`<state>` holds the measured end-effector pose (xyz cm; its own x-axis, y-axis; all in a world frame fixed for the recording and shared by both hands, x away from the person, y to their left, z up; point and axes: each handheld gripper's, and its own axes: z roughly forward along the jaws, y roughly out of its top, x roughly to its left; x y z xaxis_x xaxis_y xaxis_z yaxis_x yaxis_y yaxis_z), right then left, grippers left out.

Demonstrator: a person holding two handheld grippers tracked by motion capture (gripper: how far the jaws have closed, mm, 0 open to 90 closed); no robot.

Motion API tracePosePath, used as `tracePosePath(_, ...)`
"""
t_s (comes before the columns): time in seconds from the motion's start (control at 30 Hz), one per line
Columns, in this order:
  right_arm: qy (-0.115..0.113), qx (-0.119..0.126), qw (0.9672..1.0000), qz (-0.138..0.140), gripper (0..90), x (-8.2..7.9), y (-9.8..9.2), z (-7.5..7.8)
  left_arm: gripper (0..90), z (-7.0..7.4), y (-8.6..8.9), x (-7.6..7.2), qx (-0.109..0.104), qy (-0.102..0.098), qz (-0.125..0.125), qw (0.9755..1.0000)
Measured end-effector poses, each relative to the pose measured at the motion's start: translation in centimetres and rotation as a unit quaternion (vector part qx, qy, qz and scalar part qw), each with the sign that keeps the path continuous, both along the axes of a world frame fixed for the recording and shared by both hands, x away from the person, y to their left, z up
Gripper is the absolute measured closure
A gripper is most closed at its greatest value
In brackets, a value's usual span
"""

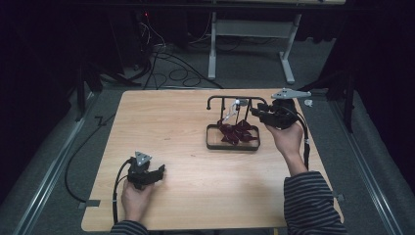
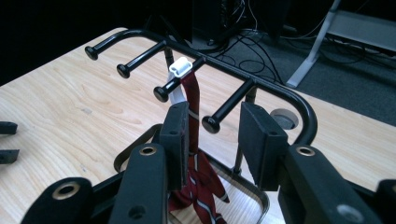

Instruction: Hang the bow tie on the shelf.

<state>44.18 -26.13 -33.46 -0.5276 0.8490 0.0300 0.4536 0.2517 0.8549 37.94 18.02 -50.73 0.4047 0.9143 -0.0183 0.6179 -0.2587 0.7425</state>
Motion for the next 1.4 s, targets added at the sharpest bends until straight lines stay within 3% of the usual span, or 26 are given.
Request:
tracePosePath(1.03,0.006,0.009,0.9997,-0.022,63.9,-3.1,-2.9,-1.5,30.5,0.0,0.0,0.0,0.000,0.000,-0.001,1.0000)
tracePosePath(1.4,-0.004,0.022,0.9993,-0.030,62.4,-4.2,-3.5,-2.1,30.4,0.0,0.0,0.0,-0.001,0.000,0.000,1.0000)
